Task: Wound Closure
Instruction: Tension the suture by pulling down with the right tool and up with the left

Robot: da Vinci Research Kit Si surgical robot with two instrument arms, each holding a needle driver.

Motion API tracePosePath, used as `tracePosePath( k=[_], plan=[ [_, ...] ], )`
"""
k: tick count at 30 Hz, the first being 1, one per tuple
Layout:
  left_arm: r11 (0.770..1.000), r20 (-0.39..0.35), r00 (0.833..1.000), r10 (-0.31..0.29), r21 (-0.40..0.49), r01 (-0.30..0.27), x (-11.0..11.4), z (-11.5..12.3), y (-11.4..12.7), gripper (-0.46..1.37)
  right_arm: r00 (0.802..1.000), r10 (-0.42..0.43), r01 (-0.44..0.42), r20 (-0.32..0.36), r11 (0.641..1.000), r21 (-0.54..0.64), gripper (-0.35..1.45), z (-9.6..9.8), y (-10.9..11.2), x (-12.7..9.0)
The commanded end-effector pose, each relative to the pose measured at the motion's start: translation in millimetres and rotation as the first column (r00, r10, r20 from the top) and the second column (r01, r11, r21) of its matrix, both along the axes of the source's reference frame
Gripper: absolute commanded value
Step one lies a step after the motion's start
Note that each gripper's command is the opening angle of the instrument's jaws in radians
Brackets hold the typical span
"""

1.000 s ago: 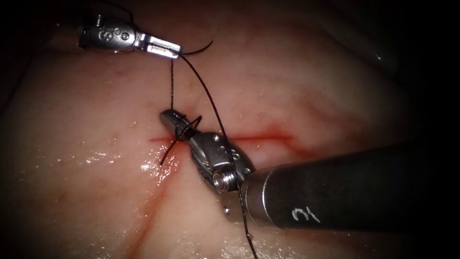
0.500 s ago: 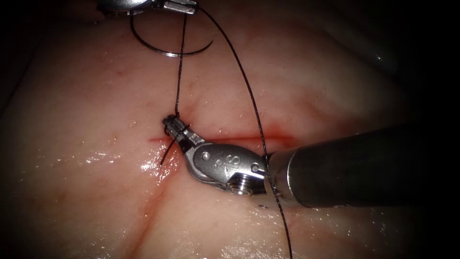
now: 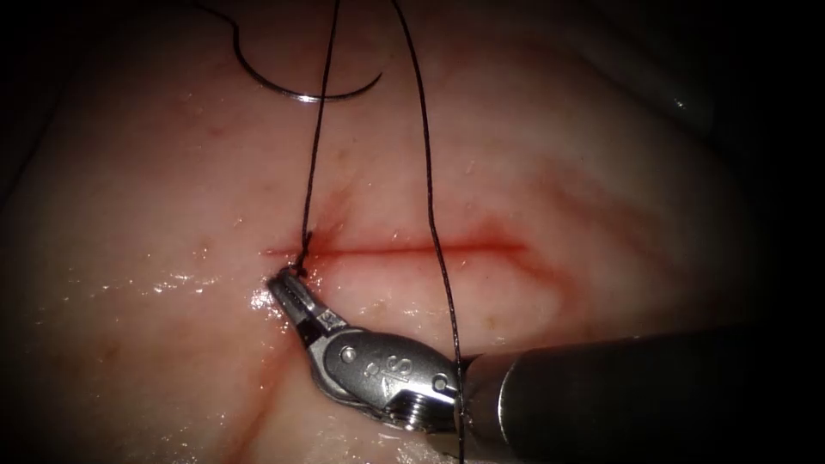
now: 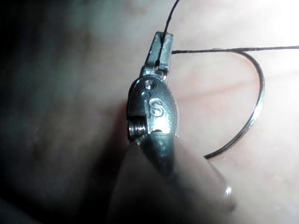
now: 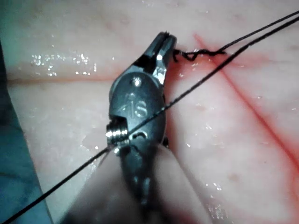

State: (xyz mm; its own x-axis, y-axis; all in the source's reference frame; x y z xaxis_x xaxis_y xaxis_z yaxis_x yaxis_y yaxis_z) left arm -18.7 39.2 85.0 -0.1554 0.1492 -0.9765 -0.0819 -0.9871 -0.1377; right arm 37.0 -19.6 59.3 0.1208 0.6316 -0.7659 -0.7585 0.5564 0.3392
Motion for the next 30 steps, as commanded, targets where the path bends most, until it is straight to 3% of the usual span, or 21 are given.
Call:
tracePosePath(
  k=[1,8,15,23,30],
  plan=[
    [1.0,-0.005,1.0,0.0,0.003,0.0,-0.1,0.2,0.0,-0.35,1.0,0.01,-0.01,-0.014,1.0,0.026,-0.35,-0.5,-0.5,0.2],
    [1.0,-0.019,1.0,-0.02,0.011,0.02,-0.8,0.7,1.1,-0.35,1.0,-0.009,0.012,-0.03,0.997,0.081,-0.35,-2.4,-2.7,1.1],
    [0.999,-0.036,0.999,-0.039,-0.024,0.038,-2.6,1.3,2.3,-0.35,0.995,-0.017,0.034,-0.096,0.984,0.176,-0.35,-4.0,-4.3,2.3],
    [0.992,-0.049,0.992,-0.116,-0.057,0.113,-4.2,3.1,4.8,-0.35,0.992,0.019,0.016,-0.125,0.961,0.275,-0.35,-3.0,-4.8,2.0],
    [0.989,-0.067,0.989,-0.131,-0.081,0.126,-5.2,5.1,5.5,-0.35,0.993,0.006,0.031,-0.117,0.948,0.317,-0.35,-1.7,-6.7,1.6]
  ],
)
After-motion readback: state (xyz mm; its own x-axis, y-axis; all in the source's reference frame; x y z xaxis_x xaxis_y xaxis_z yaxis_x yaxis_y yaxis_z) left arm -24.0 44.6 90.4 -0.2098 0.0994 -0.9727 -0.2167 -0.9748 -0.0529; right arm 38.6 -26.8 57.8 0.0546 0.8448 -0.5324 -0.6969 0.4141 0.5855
